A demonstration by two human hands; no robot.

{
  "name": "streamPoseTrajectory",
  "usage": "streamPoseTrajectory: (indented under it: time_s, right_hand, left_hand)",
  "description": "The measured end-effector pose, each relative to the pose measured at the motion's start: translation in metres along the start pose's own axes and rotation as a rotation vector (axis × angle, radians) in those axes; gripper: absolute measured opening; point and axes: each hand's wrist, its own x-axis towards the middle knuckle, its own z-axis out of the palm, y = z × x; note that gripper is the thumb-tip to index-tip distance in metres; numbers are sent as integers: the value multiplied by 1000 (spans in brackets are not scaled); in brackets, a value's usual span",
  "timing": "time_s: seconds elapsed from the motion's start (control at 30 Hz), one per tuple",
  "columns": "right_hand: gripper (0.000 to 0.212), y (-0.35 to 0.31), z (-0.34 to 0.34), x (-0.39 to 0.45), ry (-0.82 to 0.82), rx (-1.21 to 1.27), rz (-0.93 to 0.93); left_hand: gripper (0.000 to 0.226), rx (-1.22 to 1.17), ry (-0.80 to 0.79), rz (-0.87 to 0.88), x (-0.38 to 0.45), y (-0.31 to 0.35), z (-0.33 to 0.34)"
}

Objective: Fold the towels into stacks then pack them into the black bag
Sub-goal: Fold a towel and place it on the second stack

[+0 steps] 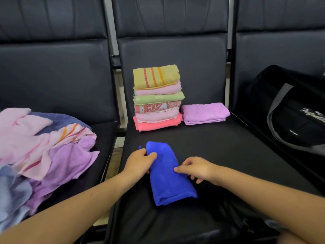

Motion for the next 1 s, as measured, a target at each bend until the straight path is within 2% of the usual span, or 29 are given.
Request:
streamPoseTrajectory:
  time_s: [0.07, 0.17, 0.23, 0.3, 0.4, 0.47, 0.53, 0.6, 0.63, 0.7, 0.77, 0.83, 0.93, 1.0]
  right_hand:
    - [39, 0, 0, 0, -10, 2, -8]
    - [50, 0, 1, 1, -44, -63, -36]
    - [45, -1, 3, 1, -69, -156, -50]
    - [32, -4, 5, 0, -100, -145, -77]
    - [11, -10, 3, 0, -91, 193, -156]
    - [24, -17, -5, -1, -32, 443, -188]
    - [41, -25, -13, -2, -10, 631, -193]
    - [47, -29, -19, -3, -68, 781, -215]
    - [49, -31, -21, -5, -117, 832, -211]
    - [46, -32, -24, -9, -227, 881, -193]
    - [30, -30, -25, -9, -272, 903, -158]
    - [23, -28, -25, -8, -240, 949, -85]
    - [33, -17, -25, -1, -279, 1076, 59]
    - [38, -9, -24, 4, -337, 1061, 86]
  left_hand:
    - [19, -52, 1, 30, -3, 1, -1]
    - [17, 35, -44, 100, -7, 0, -4]
    - [13, 90, -39, 142, -9, -2, -4]
    - [10, 117, -9, 163, -10, -5, -4]
    - [11, 114, 3, 152, -11, -6, -4]
    - [14, 82, 10, 118, -10, -3, -5]
    - [30, -63, -31, 19, -10, 3, -5]
    - [52, -326, -185, -125, -12, 12, -6]
    - [57, -494, -283, -194, -14, 17, -7]
    - [53, -815, -401, -296, -17, 28, -8]
    - [44, -983, -375, -348, -15, 37, -7]
    - [41, -1039, -258, -375, -8, 47, -6]
    - [37, -1068, -101, -364, 7, 65, -2]
    - [31, -1070, -49, -330, 17, 80, 3]
